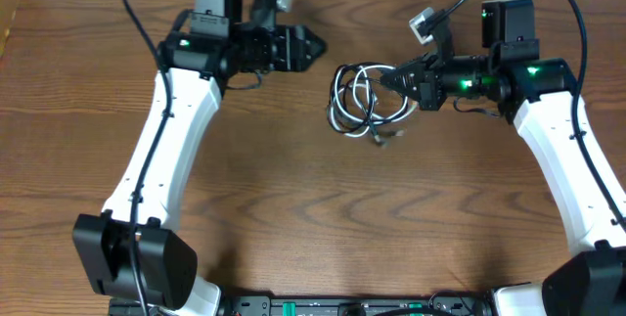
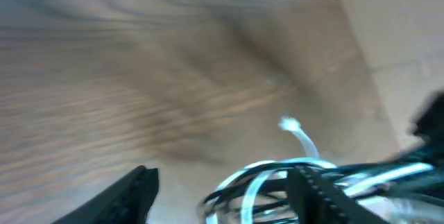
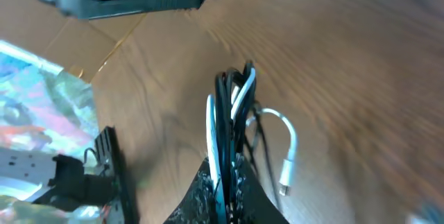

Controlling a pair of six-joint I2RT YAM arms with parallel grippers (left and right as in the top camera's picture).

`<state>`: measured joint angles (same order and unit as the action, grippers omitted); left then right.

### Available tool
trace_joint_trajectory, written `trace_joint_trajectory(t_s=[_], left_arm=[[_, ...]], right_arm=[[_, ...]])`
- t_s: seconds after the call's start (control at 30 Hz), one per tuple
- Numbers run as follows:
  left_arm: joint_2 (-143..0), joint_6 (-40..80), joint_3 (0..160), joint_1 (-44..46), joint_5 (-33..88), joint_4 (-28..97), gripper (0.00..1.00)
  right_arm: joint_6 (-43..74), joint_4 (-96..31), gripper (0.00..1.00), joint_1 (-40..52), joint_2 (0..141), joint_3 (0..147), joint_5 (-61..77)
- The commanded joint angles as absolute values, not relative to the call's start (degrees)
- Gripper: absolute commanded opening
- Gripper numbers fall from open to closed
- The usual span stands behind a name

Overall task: Untangle cables
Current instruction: 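Grasp the bundle with the left gripper beside the right gripper, then lift the bundle with the left gripper while the right gripper withdraws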

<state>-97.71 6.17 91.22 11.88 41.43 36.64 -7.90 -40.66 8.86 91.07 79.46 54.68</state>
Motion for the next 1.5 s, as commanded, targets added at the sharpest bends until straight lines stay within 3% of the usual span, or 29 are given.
trace_joint_trajectory(t_s=[0.0, 0.5, 0.87, 1.0, 1.23, 1.47], left_arm=[[-99.92, 1.45, 92.07, 13.58, 48.14, 36.60, 0.67], [-107.50, -7.66, 92.05, 15.20, 53.84, 40.58, 0.71], [-115.94, -14.55, 92.05, 15.27, 67.13, 41.52, 0.70], [-119.66, -14.55, 92.05, 15.92, 67.11, 41.01, 0.60], [-121.45, -14.17, 92.07, 15.84, 66.30, 39.20, 0.11], [-121.40, -2.28, 92.07, 15.09, 48.90, 37.89, 0.07]], right_arm=[[-9.47, -40.91, 0.01, 8.67, 91.77, 79.70, 56.93], [-9.52, -41.85, 0.01, 8.56, 91.77, 79.70, 54.46], [-9.47, -41.85, 0.01, 8.56, 91.77, 79.70, 54.39], [-9.26, -41.85, 0.01, 8.56, 91.77, 79.70, 54.65], [-8.82, -41.71, 0.01, 8.56, 91.74, 79.70, 56.40], [-2.76, -37.41, 0.01, 4.99, 90.59, 79.85, 59.18]])
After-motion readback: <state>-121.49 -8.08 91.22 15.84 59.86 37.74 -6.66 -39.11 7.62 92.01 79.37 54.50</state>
